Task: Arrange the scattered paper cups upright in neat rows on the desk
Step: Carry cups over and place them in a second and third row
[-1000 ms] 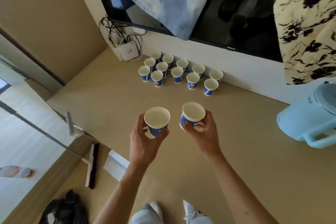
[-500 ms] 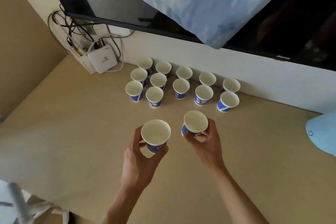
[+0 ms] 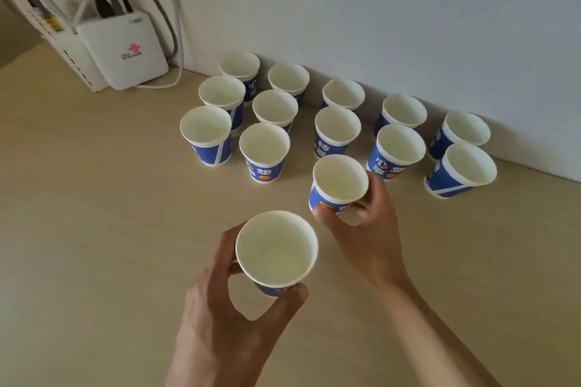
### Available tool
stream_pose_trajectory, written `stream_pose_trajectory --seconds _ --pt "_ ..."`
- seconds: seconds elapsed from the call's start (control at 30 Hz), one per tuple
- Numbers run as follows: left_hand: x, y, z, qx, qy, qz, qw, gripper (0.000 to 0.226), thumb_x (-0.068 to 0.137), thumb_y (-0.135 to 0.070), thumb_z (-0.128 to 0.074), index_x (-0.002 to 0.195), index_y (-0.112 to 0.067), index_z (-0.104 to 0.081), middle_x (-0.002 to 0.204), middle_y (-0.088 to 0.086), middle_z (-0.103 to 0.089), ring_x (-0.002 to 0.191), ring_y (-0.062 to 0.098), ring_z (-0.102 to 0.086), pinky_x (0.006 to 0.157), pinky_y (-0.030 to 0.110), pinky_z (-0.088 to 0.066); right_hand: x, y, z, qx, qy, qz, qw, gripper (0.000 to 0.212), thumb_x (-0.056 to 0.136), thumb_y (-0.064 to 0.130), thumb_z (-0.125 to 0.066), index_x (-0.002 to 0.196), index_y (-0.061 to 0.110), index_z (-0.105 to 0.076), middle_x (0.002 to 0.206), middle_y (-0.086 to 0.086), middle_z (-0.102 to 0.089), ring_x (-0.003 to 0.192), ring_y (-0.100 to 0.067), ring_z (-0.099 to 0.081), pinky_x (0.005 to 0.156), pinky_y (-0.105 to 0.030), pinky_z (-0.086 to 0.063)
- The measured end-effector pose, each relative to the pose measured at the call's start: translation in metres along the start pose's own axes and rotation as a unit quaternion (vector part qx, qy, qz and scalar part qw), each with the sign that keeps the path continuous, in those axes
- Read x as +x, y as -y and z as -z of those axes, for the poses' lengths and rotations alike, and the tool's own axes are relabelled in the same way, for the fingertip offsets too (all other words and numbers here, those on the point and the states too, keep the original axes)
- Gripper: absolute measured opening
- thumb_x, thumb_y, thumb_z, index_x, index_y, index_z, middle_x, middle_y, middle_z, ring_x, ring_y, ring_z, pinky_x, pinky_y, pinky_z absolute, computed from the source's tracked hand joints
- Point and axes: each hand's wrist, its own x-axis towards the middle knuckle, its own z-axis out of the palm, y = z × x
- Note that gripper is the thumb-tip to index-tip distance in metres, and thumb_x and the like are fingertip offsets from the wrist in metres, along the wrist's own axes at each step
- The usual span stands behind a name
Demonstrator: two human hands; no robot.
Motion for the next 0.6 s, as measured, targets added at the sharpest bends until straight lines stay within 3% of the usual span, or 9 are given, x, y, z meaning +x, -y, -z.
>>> stream_pose_trajectory --seconds 0.17,0.43,0.6 --pt "0.011 0.014 -0.004 -0.015 0.021 -0.001 1.0 0.064 0.057 -0.052 -0.074 0.118 -0.042 -0.059 0.093 -0.022 -0.073 0.092 -0.002 -0.069 0.072 0.015 -0.047 0.012 -0.01 -0.009 -0.013 -0.009 0.01 1.0 0.054 0.067 0.017 -0.088 0.111 0.029 -0.06 0.102 0.025 -0.071 0.091 0.005 -0.07 0.071 -0.009 -0.05" --pt "0.02 0.021 0.0 -0.036 0.024 -0.006 0.999 0.061 0.058 -0.053 -0.074 0.116 -0.044 -0.059 0.102 -0.022 -0.073 0.095 -0.002 -0.069 0.073 0.002 -0.044 0.019 -0.009 -0.019 -0.043 -0.047 0.024 0.998 0.056 0.067 0.018 -0.089 0.109 0.035 -0.055 0.099 0.027 -0.069 0.09 0.007 -0.067 0.071 -0.009 -0.051" --pt "0.018 0.024 -0.001 -0.041 0.025 -0.007 0.999 0.062 0.057 -0.052 -0.075 0.116 -0.041 -0.061 0.102 -0.02 -0.073 0.093 0.001 -0.07 0.072 0.003 -0.045 0.02 -0.009 -0.024 -0.054 -0.058 0.038 0.996 0.064 0.069 0.019 -0.087 0.122 0.029 -0.053 0.112 0.022 -0.066 0.102 0.006 -0.062 0.08 -0.005 -0.045"
